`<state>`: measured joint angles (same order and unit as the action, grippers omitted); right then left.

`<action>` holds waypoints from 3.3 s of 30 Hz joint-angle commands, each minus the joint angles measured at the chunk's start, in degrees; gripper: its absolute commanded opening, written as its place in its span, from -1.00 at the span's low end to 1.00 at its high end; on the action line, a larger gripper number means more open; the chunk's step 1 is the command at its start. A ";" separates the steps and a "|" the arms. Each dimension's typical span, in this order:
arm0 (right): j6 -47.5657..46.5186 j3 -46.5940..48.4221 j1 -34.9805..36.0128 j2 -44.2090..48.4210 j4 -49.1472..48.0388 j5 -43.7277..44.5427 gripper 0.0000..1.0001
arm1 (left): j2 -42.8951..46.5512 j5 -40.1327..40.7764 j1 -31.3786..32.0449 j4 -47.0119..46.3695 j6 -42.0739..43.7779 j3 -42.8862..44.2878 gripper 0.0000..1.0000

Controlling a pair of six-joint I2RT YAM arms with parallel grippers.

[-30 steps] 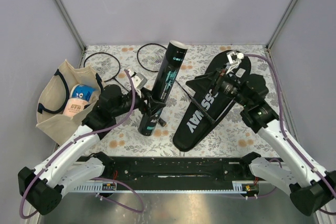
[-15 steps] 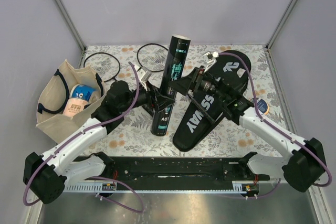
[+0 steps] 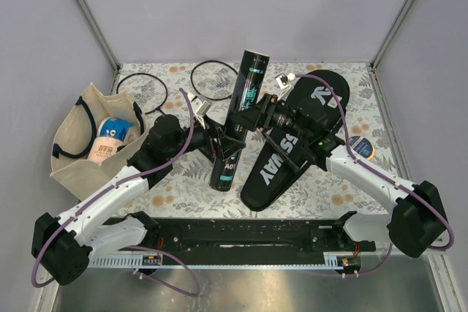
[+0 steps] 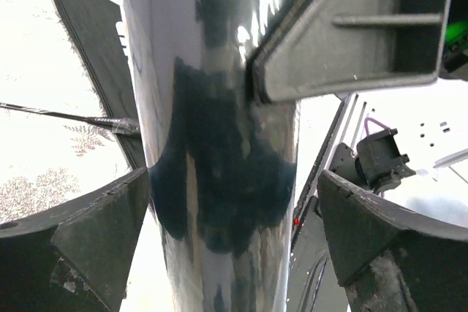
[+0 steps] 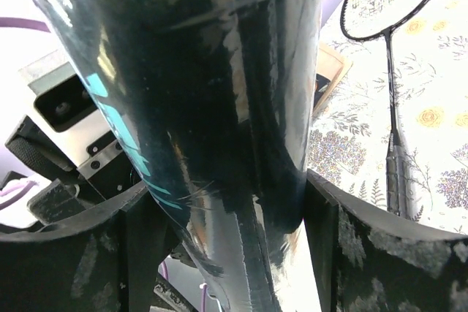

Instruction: Pack up the badminton gear

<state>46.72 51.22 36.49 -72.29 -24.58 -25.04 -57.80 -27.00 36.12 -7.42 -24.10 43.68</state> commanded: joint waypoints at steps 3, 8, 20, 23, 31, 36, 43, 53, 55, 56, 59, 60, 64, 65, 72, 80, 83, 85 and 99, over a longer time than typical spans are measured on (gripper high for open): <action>5.30 4.32 -6.85 -0.39 -2.50 -2.20 -0.24 | 4.27 1.07 0.27 0.64 3.79 -1.67 0.98; 3.13 5.46 -18.62 0.75 9.50 -6.95 -0.30 | 6.29 3.97 0.27 9.68 9.76 0.26 0.98; -17.62 12.84 -44.65 -1.00 55.24 6.04 -0.24 | 13.15 23.55 0.18 17.78 12.59 0.44 0.98; -20.08 14.95 -47.73 -3.81 58.06 9.39 -0.20 | 13.42 31.29 0.18 21.30 11.45 1.84 0.98; -26.33 23.91 -51.77 -18.57 63.07 13.34 -0.09 | 14.99 43.52 0.18 24.65 7.13 1.59 0.98; -25.89 29.10 -53.19 -27.27 63.77 13.96 0.27 | 16.75 44.67 0.18 22.36 7.22 -0.26 0.98; -24.13 32.18 -53.19 -28.35 65.71 18.45 0.83 | 19.21 47.39 0.27 21.31 7.40 -1.84 0.98; -24.74 31.22 -49.77 -17.72 66.77 16.70 0.95 | 17.20 47.21 0.18 24.03 7.49 -0.62 0.98; -27.28 31.04 -46.44 -16.40 65.98 14.07 0.94 | 15.88 48.27 0.18 24.82 5.91 0.17 0.98; -28.08 30.52 -44.86 -15.87 65.10 11.96 0.93 | 15.09 48.45 0.27 25.43 5.38 0.61 0.98; -28.97 27.54 -39.32 -14.72 61.86 9.22 0.88 | 13.25 48.10 0.27 27.54 4.94 2.28 0.98; -29.05 26.40 -37.39 -14.89 60.63 8.78 0.84 | 13.07 48.19 0.18 27.98 4.76 2.46 0.98; -30.36 23.58 -29.83 -17.09 58.50 7.46 0.72 | 13.07 47.75 0.18 29.21 3.71 2.02 0.98; -31.15 23.40 -27.90 -18.14 58.50 7.81 0.70 | 12.98 47.05 0.18 29.74 3.53 2.02 0.98; -35.20 25.50 -20.50 -27.98 57.45 6.23 0.58 | 14.38 38.79 0.27 31.33 3.97 0.62 0.98; -35.65 29.19 -17.77 -37.21 57.01 6.76 0.42 | 18.07 39.30 0.27 29.48 0.55 -2.64 0.95; -35.29 30.17 -17.51 -39.94 58.42 6.93 0.33 | 16.67 41.59 0.27 31.06 -1.30 -1.76 0.94; -35.73 29.29 -16.46 -40.03 57.80 7.80 0.31 | 15.79 41.77 0.27 31.59 -1.83 -1.23 0.94; -35.29 27.27 -12.59 -39.94 57.01 8.60 -0.20 | 4.02 37.73 0.18 28.69 -12.20 2.37 0.88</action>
<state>11.18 78.87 22.79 -112.92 33.98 -16.49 -51.75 12.40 36.27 24.36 -32.42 42.22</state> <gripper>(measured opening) 0.439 0.942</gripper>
